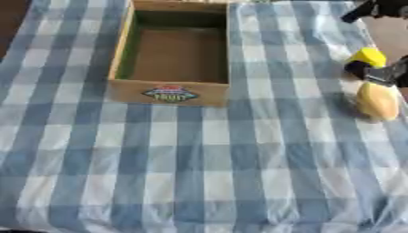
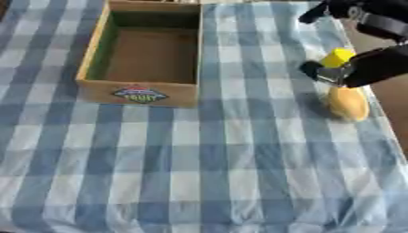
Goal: Pick up objects on the table and place them in the box.
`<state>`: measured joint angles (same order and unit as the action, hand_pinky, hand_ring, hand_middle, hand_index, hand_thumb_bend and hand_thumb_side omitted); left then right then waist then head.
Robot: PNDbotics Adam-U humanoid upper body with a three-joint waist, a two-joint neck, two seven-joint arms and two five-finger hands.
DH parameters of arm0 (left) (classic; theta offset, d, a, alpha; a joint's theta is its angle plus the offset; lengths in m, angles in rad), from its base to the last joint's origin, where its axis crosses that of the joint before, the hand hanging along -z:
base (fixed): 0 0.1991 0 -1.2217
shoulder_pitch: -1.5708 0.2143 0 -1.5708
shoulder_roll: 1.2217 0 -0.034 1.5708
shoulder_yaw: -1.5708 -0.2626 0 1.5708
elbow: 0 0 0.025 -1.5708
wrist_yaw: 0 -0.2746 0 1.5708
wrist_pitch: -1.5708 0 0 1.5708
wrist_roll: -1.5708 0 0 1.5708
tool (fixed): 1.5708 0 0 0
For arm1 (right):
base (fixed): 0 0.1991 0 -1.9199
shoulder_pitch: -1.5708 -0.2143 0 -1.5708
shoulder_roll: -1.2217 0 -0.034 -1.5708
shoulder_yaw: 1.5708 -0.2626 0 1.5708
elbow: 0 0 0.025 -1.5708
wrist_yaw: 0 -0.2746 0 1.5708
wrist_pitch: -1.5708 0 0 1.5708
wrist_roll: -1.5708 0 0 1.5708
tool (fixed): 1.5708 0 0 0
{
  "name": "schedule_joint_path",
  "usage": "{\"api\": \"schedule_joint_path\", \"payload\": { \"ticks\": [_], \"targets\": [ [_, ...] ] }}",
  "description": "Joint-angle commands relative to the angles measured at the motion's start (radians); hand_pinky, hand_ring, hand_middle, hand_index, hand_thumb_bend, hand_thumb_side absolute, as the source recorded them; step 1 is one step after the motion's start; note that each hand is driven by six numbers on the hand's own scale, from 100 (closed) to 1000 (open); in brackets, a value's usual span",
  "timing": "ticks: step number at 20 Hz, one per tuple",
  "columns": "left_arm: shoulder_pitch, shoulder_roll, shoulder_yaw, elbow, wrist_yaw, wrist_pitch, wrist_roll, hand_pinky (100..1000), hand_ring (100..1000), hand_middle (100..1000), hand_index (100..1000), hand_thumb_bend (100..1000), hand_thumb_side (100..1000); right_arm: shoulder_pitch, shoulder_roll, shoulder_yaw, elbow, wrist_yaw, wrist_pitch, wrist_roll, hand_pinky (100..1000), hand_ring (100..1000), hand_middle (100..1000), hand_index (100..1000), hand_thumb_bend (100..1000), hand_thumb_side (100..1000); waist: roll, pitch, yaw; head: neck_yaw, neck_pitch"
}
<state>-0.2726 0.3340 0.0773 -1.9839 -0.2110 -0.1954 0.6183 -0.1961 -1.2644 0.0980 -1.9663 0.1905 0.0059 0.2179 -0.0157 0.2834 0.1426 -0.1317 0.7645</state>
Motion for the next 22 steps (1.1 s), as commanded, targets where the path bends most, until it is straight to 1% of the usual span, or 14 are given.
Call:
{"api": "schedule_joint_path", "payload": {
  "ticks": [1,4,8,10,13,17,18,19,20,22],
  "targets": [
    [-0.004,0.022,0.003,-0.016,0.000,0.001,-0.002,732,757,695,738,156,457,0.029,-0.005,-0.040,-0.003,-0.008,-0.002,0.004,857,920,808,901,264,598,-0.001,-0.014,-0.004,0.008,0.003],
    [-0.001,0.023,0.003,-0.016,-0.001,0.002,-0.001,732,757,696,738,156,457,0.076,0.016,-0.056,0.001,0.004,0.002,0.008,855,918,801,905,267,597,-0.001,-0.015,-0.010,0.013,0.004],
    [0.001,0.023,0.003,-0.016,-0.002,0.003,-0.002,732,758,696,738,156,458,0.119,0.043,-0.068,0.022,0.044,0.011,0.009,851,913,791,910,302,571,0.000,-0.016,-0.014,0.015,0.003],
    [0.002,0.023,0.002,-0.016,-0.001,0.003,-0.002,732,758,696,738,155,458,0.131,0.054,-0.069,0.035,0.070,0.016,0.014,850,910,787,909,316,559,0.001,-0.017,-0.015,0.016,0.002],
    [0.002,0.022,0.002,-0.016,-0.001,0.003,-0.003,732,758,696,738,156,458,0.147,0.071,-0.069,0.058,0.101,0.023,0.024,850,913,789,908,312,577,0.003,-0.017,-0.015,0.016,0.002],
    [0.003,0.022,0.001,-0.016,0.000,0.003,-0.004,732,758,696,737,155,460,0.164,0.095,-0.071,0.092,0.121,0.030,0.032,856,933,808,919,314,587,0.003,-0.016,-0.016,0.017,0.002],
    [0.002,0.021,0.000,-0.016,0.000,0.003,-0.004,732,758,696,738,155,460,0.165,0.100,-0.072,0.103,0.129,0.033,0.031,861,939,812,922,321,583,0.003,-0.016,-0.016,0.017,0.001],
    [0.002,0.021,0.000,-0.016,0.001,0.003,-0.005,732,758,696,738,155,460,0.166,0.105,-0.072,0.115,0.140,0.035,0.028,864,944,816,926,303,553,0.004,-0.016,-0.016,0.017,0.000],
    [0.002,0.020,0.000,-0.016,0.001,0.003,-0.005,732,758,697,738,155,459,0.166,0.108,-0.073,0.126,0.152,0.038,0.025,866,946,819,929,334,573,0.004,-0.016,-0.015,0.017,0.000],
    [0.003,0.020,0.000,-0.016,0.001,0.003,-0.005,732,759,697,737,154,460,0.166,0.116,-0.076,0.152,0.177,0.043,0.018,869,951,825,933,346,564,0.006,-0.014,-0.015,0.016,-0.001]
  ]
}}
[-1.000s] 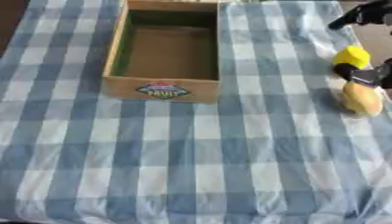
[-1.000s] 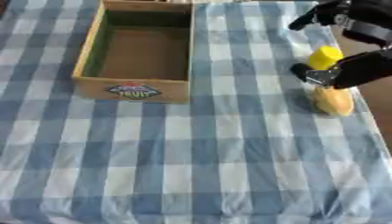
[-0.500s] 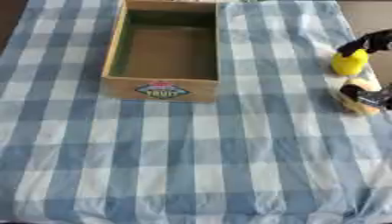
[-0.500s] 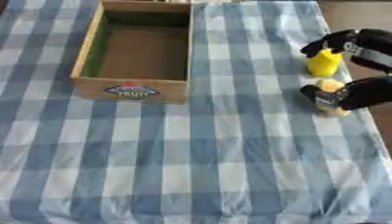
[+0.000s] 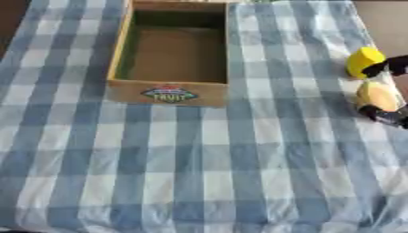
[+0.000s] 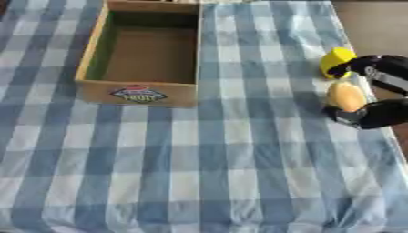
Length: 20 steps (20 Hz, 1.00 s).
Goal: Pick up objects on the table and place them in the box.
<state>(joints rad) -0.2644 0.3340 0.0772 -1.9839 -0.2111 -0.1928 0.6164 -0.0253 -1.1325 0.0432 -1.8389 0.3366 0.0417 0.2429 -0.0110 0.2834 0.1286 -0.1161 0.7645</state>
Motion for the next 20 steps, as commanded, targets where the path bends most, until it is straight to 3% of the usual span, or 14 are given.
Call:
{"api": "schedule_joint_path", "payload": {
  "ticks": [1,11,20],
  "targets": [
    [-0.005,0.019,-0.001,-0.016,0.001,0.001,-0.004,732,759,697,737,153,461,-0.004,-0.013,-0.021,0.037,0.042,0.010,-0.009,870,952,827,934,350,564,0.002,-0.014,-0.001,0.001,-0.001],
    [-0.009,0.015,-0.004,-0.016,0.005,0.001,-0.007,732,759,697,737,152,463,-0.016,0.022,-0.025,0.157,0.080,0.011,-0.024,877,963,843,944,351,575,0.007,-0.006,0.001,0.002,-0.007],
    [-0.012,0.006,-0.008,-0.016,0.010,0.000,-0.011,731,760,697,737,147,469,-0.073,0.044,0.020,0.216,0.084,-0.009,0.024,877,962,832,939,357,577,0.010,0.003,0.011,-0.010,-0.012]
  ]
}}
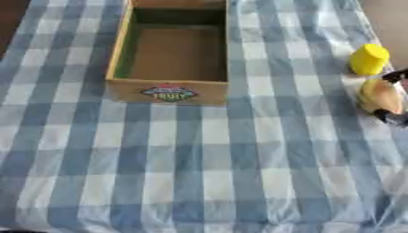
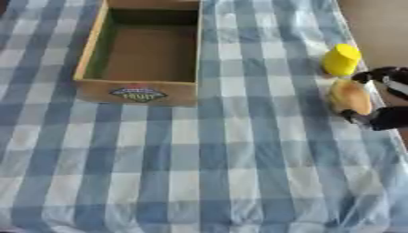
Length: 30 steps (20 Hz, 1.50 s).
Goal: Pick up objects on the table and place them in the box.
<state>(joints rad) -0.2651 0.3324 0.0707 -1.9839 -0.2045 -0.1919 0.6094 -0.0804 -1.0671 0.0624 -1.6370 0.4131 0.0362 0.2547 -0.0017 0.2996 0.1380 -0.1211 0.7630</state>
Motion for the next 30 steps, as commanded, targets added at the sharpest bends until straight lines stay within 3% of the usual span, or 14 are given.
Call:
{"api": "schedule_joint_path", "payload": {
  "ticks": [1,3,7,9,12,13,14,16,25,30],
  "targets": [
    [-0.011,0.006,-0.002,-0.016,0.004,-0.001,-0.004,731,760,698,737,146,470,-0.026,-0.019,0.006,0.023,0.009,-0.004,0.015,874,957,809,929,366,562,0.001,-0.013,0.003,-0.006,-0.012],
    [-0.011,0.004,-0.002,-0.016,0.005,-0.001,-0.005,732,760,698,737,146,470,-0.039,-0.013,0.013,0.039,0.011,-0.003,0.014,869,944,776,908,384,519,0.001,-0.011,0.006,-0.007,-0.012],
    [-0.012,0.002,-0.003,-0.016,0.006,-0.001,-0.005,732,761,698,738,144,474,-0.057,-0.003,0.020,0.061,0.018,0.017,-0.014,841,875,693,849,486,325,-0.001,-0.009,0.007,-0.007,-0.011],
    [-0.014,0.000,-0.005,-0.016,0.006,-0.002,-0.007,732,761,699,739,144,474,-0.067,0.001,0.027,0.074,0.029,0.031,-0.023,827,842,657,818,494,207,-0.002,-0.009,0.009,-0.006,-0.011],
    [-0.013,-0.001,-0.004,-0.016,0.007,-0.002,-0.007,732,763,700,739,143,476,-0.078,0.008,0.030,0.087,0.032,0.049,-0.043,813,817,623,779,314,100,-0.003,-0.009,0.013,-0.006,-0.011],
    [-0.012,-0.002,-0.004,-0.016,0.007,-0.001,-0.008,732,763,700,739,143,477,-0.080,0.009,0.028,0.084,0.022,0.053,-0.052,812,814,625,777,184,176,-0.003,-0.009,0.013,-0.005,-0.010],
    [-0.011,-0.002,-0.005,-0.016,0.007,-0.001,-0.008,732,763,701,740,142,479,-0.080,0.010,0.025,0.077,0.008,0.056,-0.061,810,813,626,772,171,100,-0.003,-0.009,0.013,-0.005,-0.010],
    [-0.010,-0.002,-0.004,-0.016,0.007,-0.001,-0.009,734,764,702,741,142,477,-0.077,0.007,0.012,0.045,-0.018,0.058,-0.069,809,817,639,781,100,100,-0.003,-0.009,0.011,-0.002,-0.009],
    [-0.009,0.001,-0.002,-0.016,0.003,0.002,-0.017,738,769,707,744,142,480,-0.072,-0.038,-0.086,-0.189,-0.067,0.091,-0.049,804,800,620,765,100,100,-0.007,-0.013,0.001,0.006,-0.007],
    [-0.010,0.004,-0.002,-0.016,0.002,0.001,-0.019,739,770,708,745,144,476,-0.128,-0.070,-0.097,-0.308,-0.104,0.083,-0.032,802,792,613,759,100,100,-0.009,-0.018,0.005,0.003,-0.010]
  ]
}}
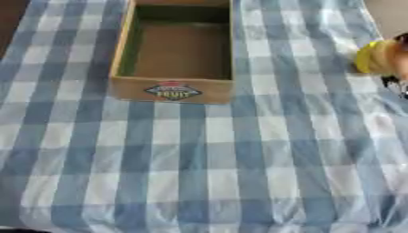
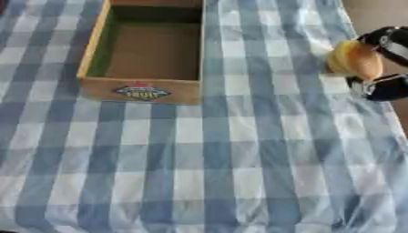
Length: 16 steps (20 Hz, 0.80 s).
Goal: Pick up objects on the table and place them in the box.
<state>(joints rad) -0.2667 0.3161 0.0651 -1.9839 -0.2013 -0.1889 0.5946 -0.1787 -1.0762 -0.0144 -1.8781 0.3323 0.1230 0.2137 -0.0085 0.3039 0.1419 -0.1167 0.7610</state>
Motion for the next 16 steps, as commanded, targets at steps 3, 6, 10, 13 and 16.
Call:
{"api": "schedule_joint_path", "payload": {
  "ticks": [3,6,10,13,16],
  "targets": [
    [-0.012,0.023,0.000,-0.016,0.001,-0.004,-0.007,740,770,708,745,146,474,-0.119,-0.090,0.003,-0.115,-0.067,-0.032,0.027,806,783,604,750,100,100,-0.004,-0.026,0.009,-0.013,-0.006],
    [-0.015,0.023,-0.006,-0.016,0.005,-0.005,-0.013,739,770,708,745,145,474,-0.267,-0.097,0.064,-0.121,-0.108,-0.067,0.072,810,782,603,748,100,100,-0.006,-0.030,0.021,-0.028,-0.003],
    [-0.021,0.021,-0.012,-0.016,0.011,-0.007,-0.019,740,771,708,745,147,472,-0.523,0.000,0.189,-0.074,-0.121,-0.060,0.187,815,794,612,754,100,100,-0.007,-0.033,0.035,-0.046,-0.002],
    [-0.025,0.019,-0.014,-0.016,0.014,-0.009,-0.022,740,771,708,746,148,470,-0.727,0.151,0.285,0.056,-0.101,-0.076,0.282,816,802,615,754,100,100,-0.004,-0.032,0.044,-0.059,-0.005],
    [-0.035,0.013,-0.018,-0.016,0.019,-0.013,-0.025,740,771,708,746,148,471,-0.871,0.306,0.353,0.222,-0.052,-0.113,0.341,816,808,618,756,100,100,-0.002,-0.026,0.055,-0.078,-0.009]
  ]
}}
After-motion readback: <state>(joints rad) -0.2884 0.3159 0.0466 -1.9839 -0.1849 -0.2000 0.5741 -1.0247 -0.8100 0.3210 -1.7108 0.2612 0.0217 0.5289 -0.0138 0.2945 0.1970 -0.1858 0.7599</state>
